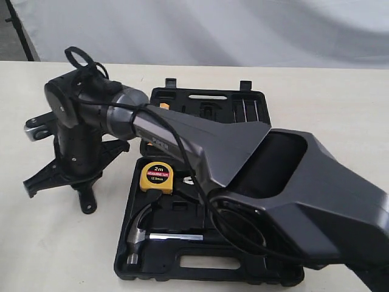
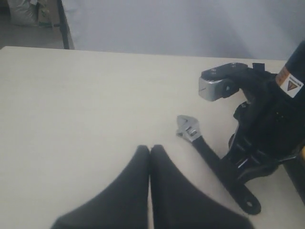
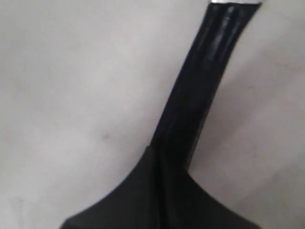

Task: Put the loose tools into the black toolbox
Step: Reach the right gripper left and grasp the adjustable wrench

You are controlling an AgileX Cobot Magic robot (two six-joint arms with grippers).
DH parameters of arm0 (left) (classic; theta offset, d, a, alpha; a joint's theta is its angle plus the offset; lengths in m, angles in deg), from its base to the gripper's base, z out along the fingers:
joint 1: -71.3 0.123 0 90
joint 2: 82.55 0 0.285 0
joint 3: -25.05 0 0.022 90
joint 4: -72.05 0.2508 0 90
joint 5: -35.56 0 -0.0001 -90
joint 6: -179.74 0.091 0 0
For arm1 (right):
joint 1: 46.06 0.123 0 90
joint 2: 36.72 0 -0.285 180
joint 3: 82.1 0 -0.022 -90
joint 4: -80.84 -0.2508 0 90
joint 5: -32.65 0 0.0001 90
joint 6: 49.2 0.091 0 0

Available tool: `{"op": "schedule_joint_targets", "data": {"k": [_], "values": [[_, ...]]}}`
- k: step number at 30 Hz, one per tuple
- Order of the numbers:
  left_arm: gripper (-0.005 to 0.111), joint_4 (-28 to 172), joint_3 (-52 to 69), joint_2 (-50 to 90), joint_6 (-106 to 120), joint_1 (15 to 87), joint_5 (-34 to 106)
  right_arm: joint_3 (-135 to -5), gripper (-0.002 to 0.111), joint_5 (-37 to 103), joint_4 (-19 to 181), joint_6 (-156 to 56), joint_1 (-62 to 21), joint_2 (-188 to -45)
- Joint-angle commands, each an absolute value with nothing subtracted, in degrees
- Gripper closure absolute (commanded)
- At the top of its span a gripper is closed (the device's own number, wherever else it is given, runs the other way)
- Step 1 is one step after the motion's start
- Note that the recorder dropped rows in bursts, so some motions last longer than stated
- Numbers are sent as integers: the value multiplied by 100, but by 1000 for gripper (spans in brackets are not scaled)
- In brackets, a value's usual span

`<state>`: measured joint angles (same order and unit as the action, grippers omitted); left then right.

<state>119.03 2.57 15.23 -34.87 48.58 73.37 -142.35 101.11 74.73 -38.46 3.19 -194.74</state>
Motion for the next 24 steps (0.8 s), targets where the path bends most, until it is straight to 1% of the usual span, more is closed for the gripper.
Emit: {"op": "schedule_joint_targets", "data": {"k": [1,7,17,24], "values": [[105,11826,204,1568,-3546,4877,7240,-14201,109,10261,7015,-3809,612,-19544],[105,11826,204,1568,-3546,4877,7240,-14201,109,10261,6994,-3858,800,-19491],[105,11826,204,1568,-3546,4877,7240,-14201,109,10261,7531,-4164,720,-19019],[105,11826,204,1568,-3546,4877,7240,-14201,109,10261,7259,-4298,826,-18851]]}}
